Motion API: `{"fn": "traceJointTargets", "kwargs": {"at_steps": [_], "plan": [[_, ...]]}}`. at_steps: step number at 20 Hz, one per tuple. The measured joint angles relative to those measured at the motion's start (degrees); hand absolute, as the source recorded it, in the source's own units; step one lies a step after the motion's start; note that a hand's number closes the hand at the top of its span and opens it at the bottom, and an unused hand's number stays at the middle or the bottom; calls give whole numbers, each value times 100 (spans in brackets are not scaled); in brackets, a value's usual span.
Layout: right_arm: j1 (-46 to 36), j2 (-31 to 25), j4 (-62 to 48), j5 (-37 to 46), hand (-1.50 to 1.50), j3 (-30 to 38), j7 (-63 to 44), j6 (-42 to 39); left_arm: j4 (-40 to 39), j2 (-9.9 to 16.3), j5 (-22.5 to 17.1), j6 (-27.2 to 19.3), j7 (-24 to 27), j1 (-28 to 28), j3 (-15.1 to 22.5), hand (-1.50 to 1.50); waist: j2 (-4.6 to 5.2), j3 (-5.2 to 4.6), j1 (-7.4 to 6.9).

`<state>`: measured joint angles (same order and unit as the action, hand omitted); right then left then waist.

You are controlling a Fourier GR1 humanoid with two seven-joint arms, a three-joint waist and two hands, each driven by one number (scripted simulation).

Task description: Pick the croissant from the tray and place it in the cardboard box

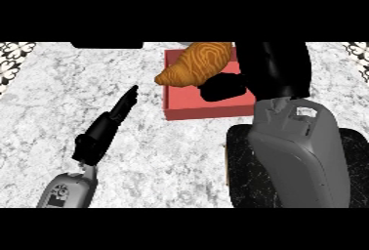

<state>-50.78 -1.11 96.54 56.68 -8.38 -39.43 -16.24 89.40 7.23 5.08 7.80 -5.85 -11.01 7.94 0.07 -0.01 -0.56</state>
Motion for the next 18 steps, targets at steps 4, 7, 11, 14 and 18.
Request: {"fn": "traceJointTargets", "kwargs": {"at_steps": [4, 7, 11, 14, 18], "plan": [[-294, -100, -942, 191, 150, 182, 377, 445, 63, -1, 11, 26, -57, 1, -44, 0, 5, -2, -14], [-344, -210, -1492, 302, 150, 244, 674, 663, -20, -46, 95, 7, 92, 56, -20, 0, 7, 0, -5], [-502, -209, -2318, 474, 150, 283, 982, 1020, -168, -33, 96, 56, 185, -32, -119, 0, 12, -1, -5], [-601, -175, -2964, 554, 150, 375, 1192, 1350, -158, -46, 95, 75, 27, -146, -159, 0, 13, -1, -13], [-593, -35, -3782, 367, -150, 679, 1361, 1822, -127, -131, 158, 42, 35, -139, -90, 0, 27, -1, -46]]}}
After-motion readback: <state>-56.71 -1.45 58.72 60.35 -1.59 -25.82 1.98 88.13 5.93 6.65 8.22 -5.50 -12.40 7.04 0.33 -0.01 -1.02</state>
